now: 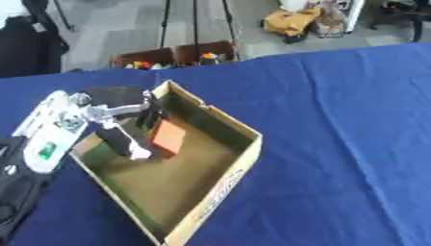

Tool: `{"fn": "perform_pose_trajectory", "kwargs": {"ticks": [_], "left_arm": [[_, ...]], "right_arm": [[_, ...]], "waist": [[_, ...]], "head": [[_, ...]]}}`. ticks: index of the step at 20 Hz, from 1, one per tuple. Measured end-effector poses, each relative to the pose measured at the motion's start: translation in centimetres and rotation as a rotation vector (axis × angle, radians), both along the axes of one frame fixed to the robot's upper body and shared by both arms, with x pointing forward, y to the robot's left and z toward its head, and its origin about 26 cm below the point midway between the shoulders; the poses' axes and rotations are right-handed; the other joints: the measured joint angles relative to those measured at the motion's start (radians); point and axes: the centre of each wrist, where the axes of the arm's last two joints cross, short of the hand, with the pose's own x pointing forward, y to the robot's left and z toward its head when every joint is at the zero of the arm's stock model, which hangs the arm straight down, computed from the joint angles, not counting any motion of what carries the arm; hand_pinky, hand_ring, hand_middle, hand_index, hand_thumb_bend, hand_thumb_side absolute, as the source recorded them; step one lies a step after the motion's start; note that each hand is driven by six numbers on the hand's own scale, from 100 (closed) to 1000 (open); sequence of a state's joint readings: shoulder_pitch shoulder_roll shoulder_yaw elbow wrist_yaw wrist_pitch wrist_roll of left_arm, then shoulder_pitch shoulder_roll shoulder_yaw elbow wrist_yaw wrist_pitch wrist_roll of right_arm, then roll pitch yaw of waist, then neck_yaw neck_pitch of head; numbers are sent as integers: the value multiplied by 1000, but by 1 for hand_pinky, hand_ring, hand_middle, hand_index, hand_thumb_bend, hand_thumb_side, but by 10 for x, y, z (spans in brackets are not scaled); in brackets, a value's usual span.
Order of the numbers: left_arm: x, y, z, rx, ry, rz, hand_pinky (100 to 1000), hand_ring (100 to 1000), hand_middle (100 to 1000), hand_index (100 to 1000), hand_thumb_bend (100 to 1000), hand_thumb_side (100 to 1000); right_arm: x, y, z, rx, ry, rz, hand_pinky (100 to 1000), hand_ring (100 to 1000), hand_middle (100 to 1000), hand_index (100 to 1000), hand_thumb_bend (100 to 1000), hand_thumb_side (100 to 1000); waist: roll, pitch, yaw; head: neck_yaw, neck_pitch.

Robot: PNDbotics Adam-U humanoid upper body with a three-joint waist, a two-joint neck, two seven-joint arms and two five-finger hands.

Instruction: Pick up objects on the table and place them in the box.

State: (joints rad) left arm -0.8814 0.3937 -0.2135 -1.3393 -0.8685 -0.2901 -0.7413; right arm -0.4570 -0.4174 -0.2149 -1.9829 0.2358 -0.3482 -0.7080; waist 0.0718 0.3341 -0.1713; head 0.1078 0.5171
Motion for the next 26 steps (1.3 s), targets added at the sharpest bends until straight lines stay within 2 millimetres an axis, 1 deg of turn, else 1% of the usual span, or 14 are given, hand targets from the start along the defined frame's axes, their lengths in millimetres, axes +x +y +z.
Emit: {"fn": "perform_pose_trajectory", "kwargs": {"ticks": [1,5,9,11,12,13,14,16,18,20,22,23,24,26], "left_arm": [[1,0,-2,7,1,1,184,457,474,604,100,346],[5,-1,-11,47,12,6,215,475,498,625,100,337],[6,-3,-16,75,20,-7,271,506,560,686,100,330],[6,-4,-17,98,24,-14,342,560,656,796,100,381],[6,-5,-18,106,27,-16,390,612,736,861,100,447],[6,-5,-20,108,28,-15,420,648,777,892,100,489],[6,-6,-21,110,29,-16,473,713,843,943,100,525],[4,-7,-20,108,21,-23,553,776,903,989,100,575],[2,-9,-16,103,-1,-36,581,800,929,1000,100,605],[-2,-11,-9,95,-35,-54,611,823,948,1000,100,657],[-7,-11,1,88,-85,-65,633,839,960,1000,232,734],[-10,-9,7,84,-115,-68,645,848,966,1000,330,806],[-13,-8,13,76,-143,-70,649,852,967,1000,378,845],[-19,-4,25,52,-197,-72,658,859,967,1000,438,890]], "right_arm": [[0,0,0,0,0,0,762,726,765,759,100,538],[0,0,0,1,0,0,762,726,765,759,100,538],[0,0,0,2,0,0,763,726,765,759,100,538],[0,0,0,2,0,0,763,726,766,759,100,538],[0,0,0,2,0,0,763,726,766,759,100,537],[0,0,0,2,0,0,763,726,766,759,100,538],[0,0,0,2,0,0,763,726,766,759,100,537],[0,0,0,2,0,-1,763,726,766,759,100,537],[0,0,0,2,1,-1,763,726,765,759,100,537],[0,0,0,3,1,-1,763,726,765,759,100,537],[0,0,0,2,1,-1,763,725,764,759,100,537],[0,0,0,2,2,-1,763,725,764,759,100,537],[0,0,0,2,2,-1,763,725,764,759,100,537],[0,0,-1,2,4,-1,763,725,763,759,100,536]], "waist": [[0,0,0],[0,0,0],[0,0,0],[0,0,0],[0,0,0],[0,0,1],[0,0,2],[0,0,6],[0,0,8],[0,0,10],[0,0,12],[0,0,12],[0,0,13],[0,0,16]], "head": [[0,0],[0,-1],[0,-1],[0,-1],[0,-1],[0,-1],[0,-1],[-1,-1],[-1,-1],[-3,-1],[-4,-1],[-4,-1],[-4,-1],[-5,-1]]}}
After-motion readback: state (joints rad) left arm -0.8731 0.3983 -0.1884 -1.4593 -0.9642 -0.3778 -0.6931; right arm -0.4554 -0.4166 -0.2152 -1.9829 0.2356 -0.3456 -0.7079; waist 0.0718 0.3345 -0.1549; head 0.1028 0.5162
